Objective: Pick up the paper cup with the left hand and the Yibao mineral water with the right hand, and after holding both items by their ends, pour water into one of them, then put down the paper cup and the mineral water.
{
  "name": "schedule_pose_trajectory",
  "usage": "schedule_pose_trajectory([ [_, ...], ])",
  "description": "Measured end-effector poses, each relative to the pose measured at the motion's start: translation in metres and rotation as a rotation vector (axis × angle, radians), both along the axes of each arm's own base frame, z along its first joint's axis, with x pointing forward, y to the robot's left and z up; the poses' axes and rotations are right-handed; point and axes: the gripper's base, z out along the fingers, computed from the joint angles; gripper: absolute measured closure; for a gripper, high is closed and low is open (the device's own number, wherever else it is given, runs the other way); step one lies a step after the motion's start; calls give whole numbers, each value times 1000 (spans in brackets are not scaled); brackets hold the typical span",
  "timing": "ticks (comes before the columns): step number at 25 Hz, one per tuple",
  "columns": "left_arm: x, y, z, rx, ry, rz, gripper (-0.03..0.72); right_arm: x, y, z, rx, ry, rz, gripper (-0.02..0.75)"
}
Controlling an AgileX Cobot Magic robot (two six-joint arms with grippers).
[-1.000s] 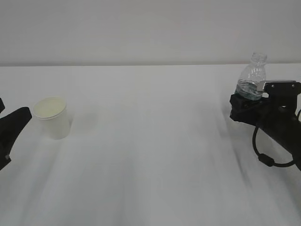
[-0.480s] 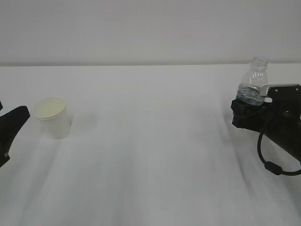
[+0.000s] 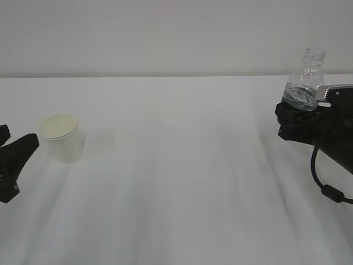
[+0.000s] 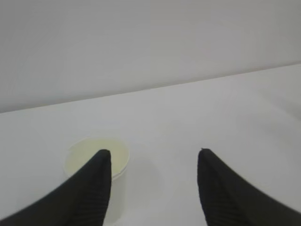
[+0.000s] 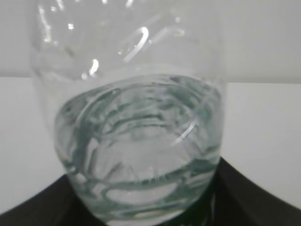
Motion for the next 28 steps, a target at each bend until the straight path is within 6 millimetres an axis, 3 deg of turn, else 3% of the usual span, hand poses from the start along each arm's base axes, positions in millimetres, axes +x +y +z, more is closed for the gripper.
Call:
schedule_pose_trajectory([
  [13, 7, 2, -26, 37, 120, 32, 272, -11, 0, 19, -1, -42, 6, 294],
  [22, 9, 3, -44, 89, 202, 42, 274, -12, 3, 19, -11, -44, 38, 294],
  [28, 13, 3, -44, 89, 198, 60, 280, -12, 3, 19, -11, -43, 43, 294],
])
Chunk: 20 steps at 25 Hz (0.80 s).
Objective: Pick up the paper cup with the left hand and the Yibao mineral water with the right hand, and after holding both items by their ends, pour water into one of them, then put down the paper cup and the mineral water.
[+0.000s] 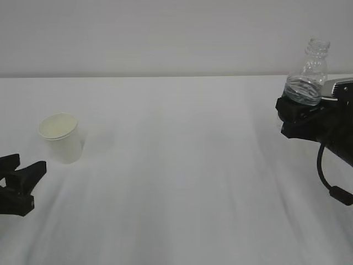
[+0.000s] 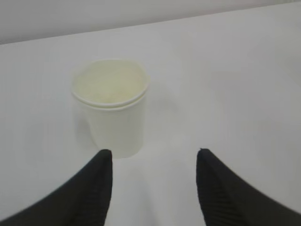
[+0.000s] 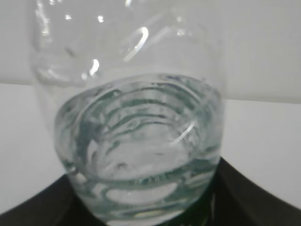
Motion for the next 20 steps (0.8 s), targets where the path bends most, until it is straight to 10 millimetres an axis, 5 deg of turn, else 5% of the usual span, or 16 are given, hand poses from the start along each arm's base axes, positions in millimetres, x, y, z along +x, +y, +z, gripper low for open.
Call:
schedule_pose_trajectory([
  [20, 10, 9, 3, -19, -20, 132, 286, 0, 0, 0, 0, 0, 6, 308],
])
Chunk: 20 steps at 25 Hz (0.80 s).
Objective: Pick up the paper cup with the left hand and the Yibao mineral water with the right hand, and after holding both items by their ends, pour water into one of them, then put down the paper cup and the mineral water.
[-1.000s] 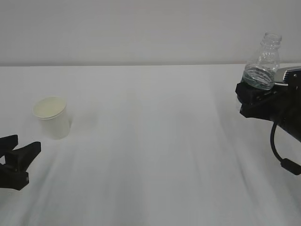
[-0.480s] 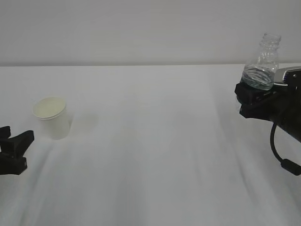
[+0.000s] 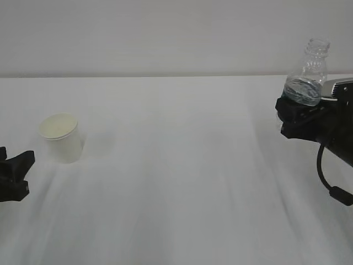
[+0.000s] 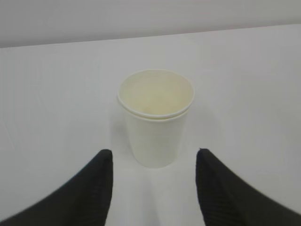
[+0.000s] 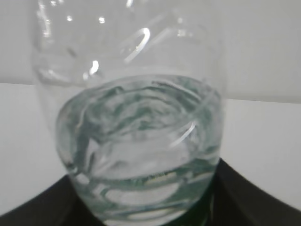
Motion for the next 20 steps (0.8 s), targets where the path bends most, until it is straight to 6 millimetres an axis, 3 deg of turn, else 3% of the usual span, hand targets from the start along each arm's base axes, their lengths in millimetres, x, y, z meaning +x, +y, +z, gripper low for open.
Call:
schedule_pose_trajectory([
  [9, 0, 1, 0, 10, -2, 11, 388, 0, 0, 0, 0, 0, 1, 307],
  [15, 0, -3, 0, 269, -59, -114, 418, 0, 0, 0, 0, 0, 1, 307],
  [20, 3, -12, -11, 314, -34, -225, 419, 0, 0, 0, 0, 0, 1, 307],
])
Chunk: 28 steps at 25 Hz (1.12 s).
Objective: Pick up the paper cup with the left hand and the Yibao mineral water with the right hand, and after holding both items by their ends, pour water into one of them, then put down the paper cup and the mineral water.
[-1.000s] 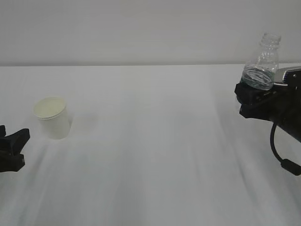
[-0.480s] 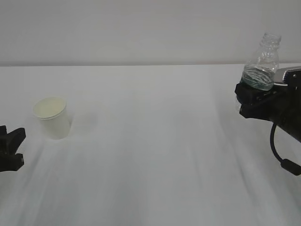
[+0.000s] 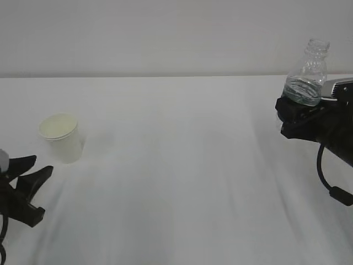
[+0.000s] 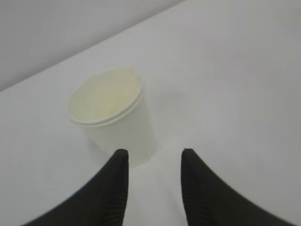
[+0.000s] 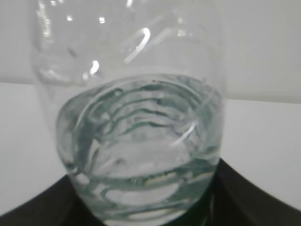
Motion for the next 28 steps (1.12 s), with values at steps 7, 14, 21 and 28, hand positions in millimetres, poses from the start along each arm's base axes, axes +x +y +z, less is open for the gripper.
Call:
schedule_pose_trajectory([
  [7, 11, -7, -18, -55, 87, -24, 353, 0, 0, 0, 0, 0, 0, 307],
  [14, 14, -4, -18, -142, 111, 53, 218, 0, 0, 0, 0, 0, 0, 307],
  [21, 15, 1, -18, -197, 121, 132, 117, 0, 0, 0, 0, 0, 0, 307],
  [28, 16, 4, -18, -234, 125, 177, 99, 0, 0, 0, 0, 0, 0, 307],
])
